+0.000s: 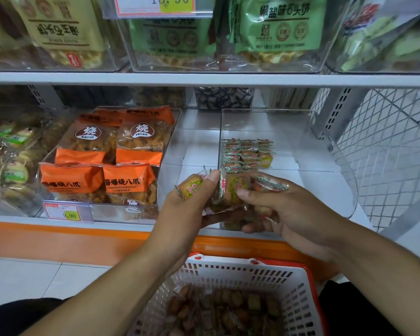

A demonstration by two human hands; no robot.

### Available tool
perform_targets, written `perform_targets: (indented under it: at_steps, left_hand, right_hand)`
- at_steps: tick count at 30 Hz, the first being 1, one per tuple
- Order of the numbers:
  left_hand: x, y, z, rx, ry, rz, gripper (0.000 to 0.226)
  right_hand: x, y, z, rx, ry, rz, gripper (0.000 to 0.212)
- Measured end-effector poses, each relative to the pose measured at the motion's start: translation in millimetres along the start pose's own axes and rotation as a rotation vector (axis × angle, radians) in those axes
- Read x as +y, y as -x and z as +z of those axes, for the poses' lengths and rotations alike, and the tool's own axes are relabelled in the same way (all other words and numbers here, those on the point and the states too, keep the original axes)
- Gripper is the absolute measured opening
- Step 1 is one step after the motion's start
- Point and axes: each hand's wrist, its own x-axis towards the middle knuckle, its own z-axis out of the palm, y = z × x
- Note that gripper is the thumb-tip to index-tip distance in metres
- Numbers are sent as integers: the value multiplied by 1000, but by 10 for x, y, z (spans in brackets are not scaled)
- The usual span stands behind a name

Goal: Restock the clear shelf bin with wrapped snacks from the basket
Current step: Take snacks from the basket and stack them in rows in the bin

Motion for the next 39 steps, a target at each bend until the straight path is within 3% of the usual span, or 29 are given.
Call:
perform_targets:
  at_steps: [5,11,14,20,22,24,26,29,31,34,36,39]
  left_hand:
    - [-6,30,31,-26,-70,92,55]
    - [-112,48,36,21,36,88,37]
    - [-124,-2,17,68,148,13,20]
    - [-85,-43,-47,128,171,-29,20]
    - [-87,-28,-44,122,135,-13,17]
    - [-116,-14,-30,112,83,14,5]
    - [-109,16,13,95,19,50,13]
    - [-116,31,28,93,-7,71,14]
    - [-126,52,39,93,-30,91,7]
    - [-139,88,77,96,-32,72,25]
    - [-120,87,85,88,24,30,18]
    - [-82,54,43,100,105,-39,16]
  right_hand:
    - [52,-15,76,-9,-129,61,40]
    - [173,-24,196,16,-133,-39,28]
    - [102,-19,120,-20,-2,29,29]
    - [-124,4,-90,76,37,5,68]
    - [-143,43,-82,89,199,-76,63]
    - [-104,78,-88,160,655,-219,64]
    - [-60,90,-72,253,913,-360,56]
    - [-20,48,-57,303,960,-413,28]
    - [6,4,-60,339,971,-424,24]
    - [35,-15,15,443,983,-582,25]
    - [60,8,72,378,1015,-633,34]
    - [101,76,131,152,945,-597,47]
